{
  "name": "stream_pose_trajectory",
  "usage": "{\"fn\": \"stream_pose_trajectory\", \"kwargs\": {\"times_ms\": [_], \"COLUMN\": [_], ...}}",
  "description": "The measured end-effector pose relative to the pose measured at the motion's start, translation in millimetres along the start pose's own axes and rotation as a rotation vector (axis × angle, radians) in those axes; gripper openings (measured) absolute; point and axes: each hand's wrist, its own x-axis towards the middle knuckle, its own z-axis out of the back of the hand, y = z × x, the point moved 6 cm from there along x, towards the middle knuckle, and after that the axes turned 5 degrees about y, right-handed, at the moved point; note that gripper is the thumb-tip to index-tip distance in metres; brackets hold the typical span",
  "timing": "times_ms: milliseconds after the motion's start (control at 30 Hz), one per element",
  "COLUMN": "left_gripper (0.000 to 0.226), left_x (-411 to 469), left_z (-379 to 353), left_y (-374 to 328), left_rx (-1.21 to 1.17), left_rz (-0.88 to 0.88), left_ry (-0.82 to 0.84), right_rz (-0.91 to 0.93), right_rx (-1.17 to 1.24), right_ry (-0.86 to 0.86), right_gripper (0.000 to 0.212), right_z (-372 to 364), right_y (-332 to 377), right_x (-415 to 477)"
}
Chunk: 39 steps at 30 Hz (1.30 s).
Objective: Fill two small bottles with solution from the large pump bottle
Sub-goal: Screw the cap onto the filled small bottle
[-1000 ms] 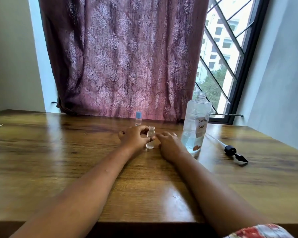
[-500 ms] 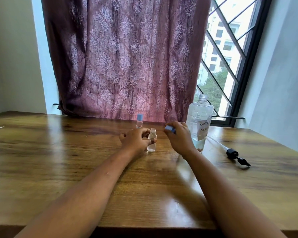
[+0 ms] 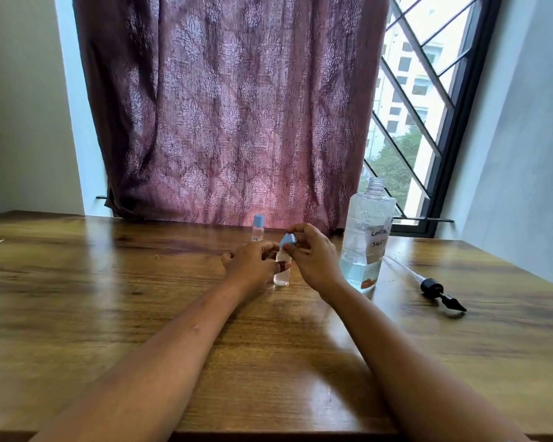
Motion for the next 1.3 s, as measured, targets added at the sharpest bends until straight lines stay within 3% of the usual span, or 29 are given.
{"fn": "stream_pose_trajectory", "kwargs": {"times_ms": [267, 400, 500, 667, 800, 933, 1033, 1167, 1300], "left_gripper": [0.015, 0.025, 0.028, 0.031, 0.032, 0.025, 0.025, 0.023, 0.029], "left_x": [-0.7, 1.5, 4.0, 5.0, 7.2, 8.9, 8.7, 6.5, 6.0], "left_z": [0.5, -3.4, -8.1, -9.4, -10.7, -13.2, -13.0, -12.9, -14.3], "left_y": [1.1, 5.1, 7.0, 7.1, 10.3, 12.7, 13.5, 13.1, 11.8], "left_rx": [-0.045, -0.122, -0.235, -0.464, -0.438, -0.41, -0.405, -0.393, -0.44], "left_rz": [0.01, 0.041, 0.041, 0.029, -0.003, 0.03, 0.042, 0.031, 0.025], "left_ry": [0.041, 0.073, 0.126, 0.172, 0.178, 0.178, 0.178, 0.174, 0.182], "right_rz": [0.06, 0.056, 0.055, 0.123, 0.133, 0.072, 0.077, 0.115, 0.082], "right_rx": [-0.243, -0.295, -0.387, -0.287, -0.218, -0.286, -0.353, -0.361, -0.318], "right_ry": [0.084, 0.079, 0.047, -0.014, 0.105, 0.239, 0.277, 0.144, -0.041], "right_gripper": [0.024, 0.023, 0.035, 0.034, 0.013, 0.032, 0.026, 0.017, 0.034], "right_z": [-1.3, 6.1, 1.7, -10.1, -19.4, -10.4, -1.6, 9.3, 13.0], "right_y": [6.3, 11.2, 13.6, 18.8, 16.8, 14.4, 11.4, 10.8, 10.5], "right_x": [12.7, 19.3, 22.5, 19.3, 15.2, 15.8, 16.1, 17.7, 15.7]}}
